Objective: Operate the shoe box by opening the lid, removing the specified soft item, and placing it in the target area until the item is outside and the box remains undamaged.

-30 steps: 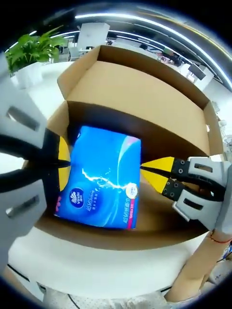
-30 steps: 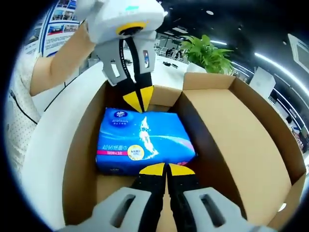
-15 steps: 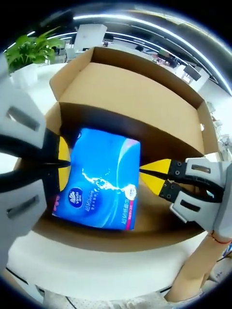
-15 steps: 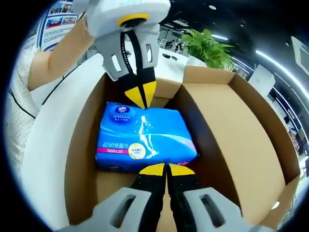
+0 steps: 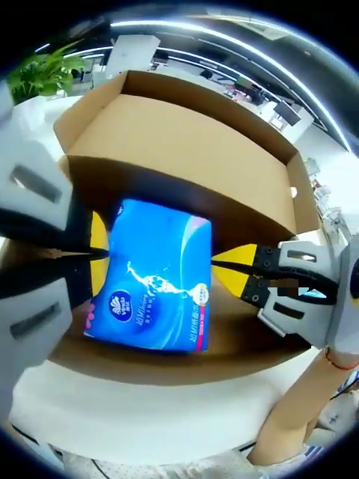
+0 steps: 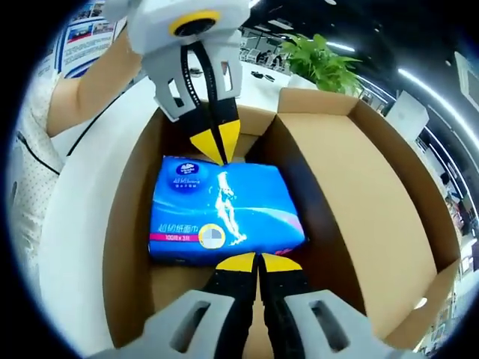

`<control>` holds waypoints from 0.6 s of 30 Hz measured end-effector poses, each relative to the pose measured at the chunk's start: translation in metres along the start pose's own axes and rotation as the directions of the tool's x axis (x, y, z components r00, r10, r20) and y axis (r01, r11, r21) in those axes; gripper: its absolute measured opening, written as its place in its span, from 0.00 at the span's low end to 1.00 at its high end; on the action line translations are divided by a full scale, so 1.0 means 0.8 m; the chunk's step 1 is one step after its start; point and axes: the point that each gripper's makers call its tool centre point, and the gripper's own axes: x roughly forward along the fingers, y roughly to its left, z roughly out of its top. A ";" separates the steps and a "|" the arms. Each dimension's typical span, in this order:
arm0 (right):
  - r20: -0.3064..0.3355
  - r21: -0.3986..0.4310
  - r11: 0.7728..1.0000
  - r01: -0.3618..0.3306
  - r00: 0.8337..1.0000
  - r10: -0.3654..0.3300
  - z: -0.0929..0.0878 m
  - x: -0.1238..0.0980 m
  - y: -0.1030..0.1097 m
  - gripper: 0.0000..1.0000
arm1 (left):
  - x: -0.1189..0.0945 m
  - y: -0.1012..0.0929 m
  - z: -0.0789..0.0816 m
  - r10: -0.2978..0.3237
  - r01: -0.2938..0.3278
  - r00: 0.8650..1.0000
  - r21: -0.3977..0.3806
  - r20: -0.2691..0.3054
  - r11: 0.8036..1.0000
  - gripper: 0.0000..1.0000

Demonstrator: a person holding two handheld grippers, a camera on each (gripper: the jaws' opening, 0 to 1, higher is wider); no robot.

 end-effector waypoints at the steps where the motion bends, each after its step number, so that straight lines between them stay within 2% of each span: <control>1: -0.007 0.000 1.000 0.001 1.000 -0.001 -0.002 -0.001 0.000 0.00 | 0.000 -0.001 0.002 0.001 -0.001 1.000 0.004 0.005 1.000 0.00; 10: -0.045 -0.019 1.000 0.014 0.999 -0.014 -0.012 -0.009 -0.004 0.00 | 0.004 -0.004 0.014 -0.013 0.014 0.997 -0.012 0.070 1.000 0.00; 18: -0.060 -0.014 1.000 0.025 0.998 -0.026 -0.014 -0.012 -0.006 0.00 | 0.005 -0.006 0.019 -0.019 0.020 0.995 -0.011 0.094 1.000 0.00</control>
